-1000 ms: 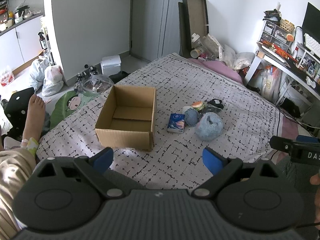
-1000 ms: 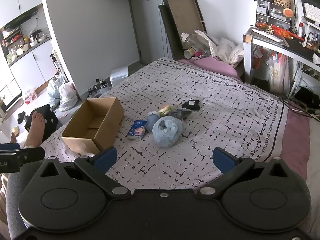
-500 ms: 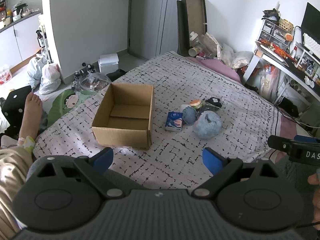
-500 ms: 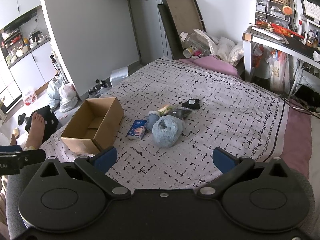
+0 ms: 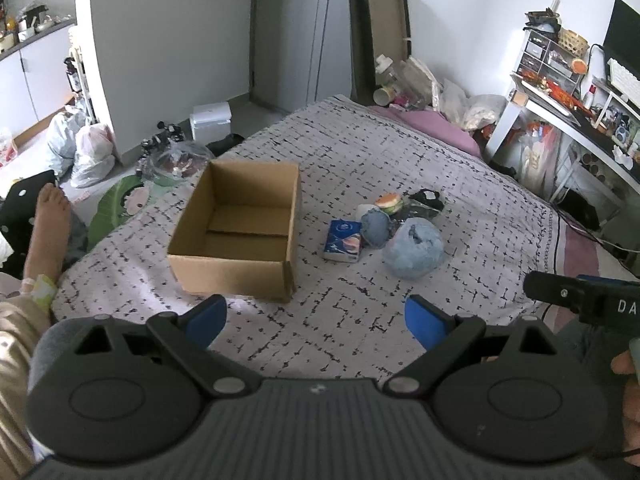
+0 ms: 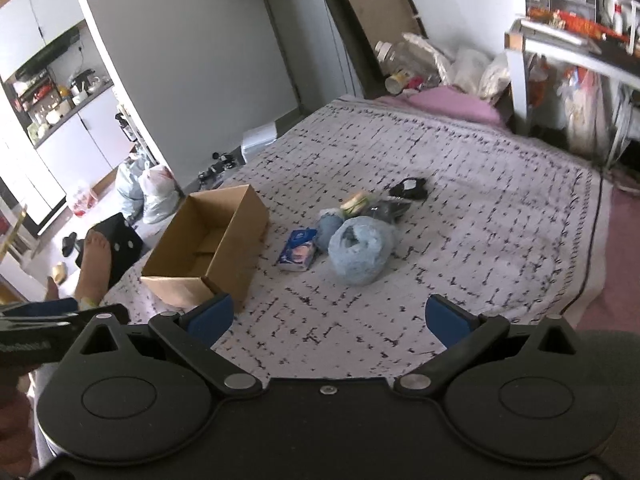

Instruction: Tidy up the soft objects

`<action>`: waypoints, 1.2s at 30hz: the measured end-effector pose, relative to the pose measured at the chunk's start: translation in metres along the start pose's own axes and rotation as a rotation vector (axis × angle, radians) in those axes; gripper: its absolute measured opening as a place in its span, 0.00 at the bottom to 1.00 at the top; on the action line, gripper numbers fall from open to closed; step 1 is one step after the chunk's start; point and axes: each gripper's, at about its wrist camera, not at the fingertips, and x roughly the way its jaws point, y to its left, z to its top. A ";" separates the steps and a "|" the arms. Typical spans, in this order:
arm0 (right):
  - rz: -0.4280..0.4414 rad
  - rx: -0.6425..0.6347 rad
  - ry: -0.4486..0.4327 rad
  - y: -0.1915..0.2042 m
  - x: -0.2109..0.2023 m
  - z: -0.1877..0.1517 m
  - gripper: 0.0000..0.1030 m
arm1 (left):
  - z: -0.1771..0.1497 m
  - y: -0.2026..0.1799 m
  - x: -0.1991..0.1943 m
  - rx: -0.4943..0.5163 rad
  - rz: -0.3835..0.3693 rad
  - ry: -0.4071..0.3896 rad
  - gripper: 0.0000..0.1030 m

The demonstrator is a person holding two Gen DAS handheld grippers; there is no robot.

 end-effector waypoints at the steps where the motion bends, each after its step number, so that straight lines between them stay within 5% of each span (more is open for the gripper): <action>1: 0.002 0.007 -0.002 -0.001 0.003 0.000 1.00 | 0.001 -0.001 0.004 -0.001 0.005 -0.001 0.92; 19: -0.081 0.056 0.067 -0.022 0.057 0.034 1.00 | 0.032 -0.006 0.064 -0.037 -0.030 -0.001 0.92; 36: -0.065 0.305 0.083 -0.074 0.102 0.076 0.97 | 0.064 -0.019 0.117 -0.097 -0.128 0.025 0.89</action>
